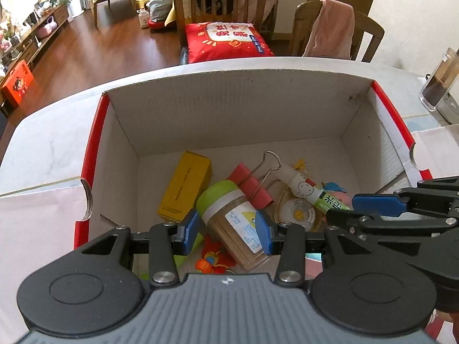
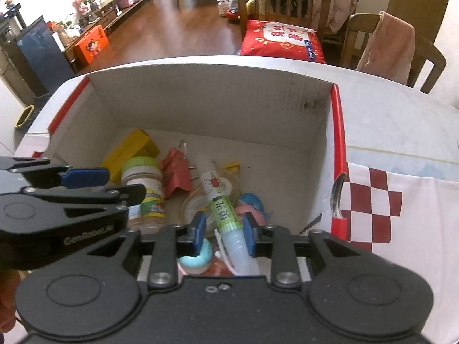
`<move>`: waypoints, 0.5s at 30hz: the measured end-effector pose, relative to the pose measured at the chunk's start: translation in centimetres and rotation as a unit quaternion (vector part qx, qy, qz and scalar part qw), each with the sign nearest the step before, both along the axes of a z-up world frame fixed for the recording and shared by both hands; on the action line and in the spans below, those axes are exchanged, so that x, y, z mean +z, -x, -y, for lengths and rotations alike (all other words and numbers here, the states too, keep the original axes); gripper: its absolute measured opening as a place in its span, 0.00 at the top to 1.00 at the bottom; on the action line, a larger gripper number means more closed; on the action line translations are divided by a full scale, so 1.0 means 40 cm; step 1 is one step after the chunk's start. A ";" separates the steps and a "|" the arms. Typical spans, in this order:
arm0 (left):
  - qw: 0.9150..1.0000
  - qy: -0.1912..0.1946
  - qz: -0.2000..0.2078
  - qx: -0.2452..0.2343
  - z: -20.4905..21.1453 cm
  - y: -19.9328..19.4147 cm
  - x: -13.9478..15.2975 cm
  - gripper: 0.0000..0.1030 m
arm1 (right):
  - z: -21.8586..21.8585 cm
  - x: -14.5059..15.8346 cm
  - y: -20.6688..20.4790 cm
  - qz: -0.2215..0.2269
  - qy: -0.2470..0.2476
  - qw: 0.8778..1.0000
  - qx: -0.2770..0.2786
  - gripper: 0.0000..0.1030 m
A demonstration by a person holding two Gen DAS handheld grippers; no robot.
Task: Organize rigid objects
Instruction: 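Open the left tool releasing the jar while the right tool releases the glue stick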
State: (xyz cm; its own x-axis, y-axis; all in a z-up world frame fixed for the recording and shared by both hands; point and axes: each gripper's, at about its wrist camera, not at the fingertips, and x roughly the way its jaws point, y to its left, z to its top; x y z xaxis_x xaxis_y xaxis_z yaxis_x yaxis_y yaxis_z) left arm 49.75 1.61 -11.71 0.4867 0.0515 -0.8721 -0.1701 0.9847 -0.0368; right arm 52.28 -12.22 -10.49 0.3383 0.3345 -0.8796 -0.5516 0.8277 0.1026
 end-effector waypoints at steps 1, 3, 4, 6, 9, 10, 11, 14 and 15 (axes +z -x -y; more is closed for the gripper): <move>1.000 0.001 0.001 0.000 0.000 0.003 0.002 0.59 | 0.001 0.003 0.003 0.001 -0.002 1.000 0.002 0.67; 1.000 0.005 0.002 0.002 -0.001 0.009 0.006 0.59 | 0.005 0.011 0.013 0.005 -0.004 1.000 0.002 0.65; 1.000 0.007 0.004 0.003 -0.002 0.013 0.010 0.58 | 0.007 0.015 0.016 0.007 -0.006 1.000 0.003 0.64; 1.000 0.009 0.006 0.005 -0.003 0.022 0.016 0.58 | 0.014 0.028 0.025 0.009 -0.012 1.000 0.004 0.63; 1.000 0.010 0.009 0.010 -0.005 0.035 0.028 0.54 | 0.025 0.046 0.035 0.013 -0.019 1.000 0.007 0.61; 1.000 0.012 0.012 0.011 -0.006 0.040 0.033 0.53 | 0.028 0.050 0.036 0.014 -0.021 1.000 0.007 0.59; 1.000 0.012 0.014 0.012 -0.006 0.044 0.039 0.51 | 0.032 0.056 0.040 0.016 -0.023 1.000 0.006 0.57; 1.000 0.012 0.019 0.015 -0.005 0.056 0.056 0.50 | 0.042 0.074 0.049 0.022 -0.029 0.999 0.008 0.54; 1.000 0.012 0.021 0.016 -0.003 0.059 0.062 0.50 | 0.046 0.078 0.054 0.024 -0.031 0.999 0.008 0.54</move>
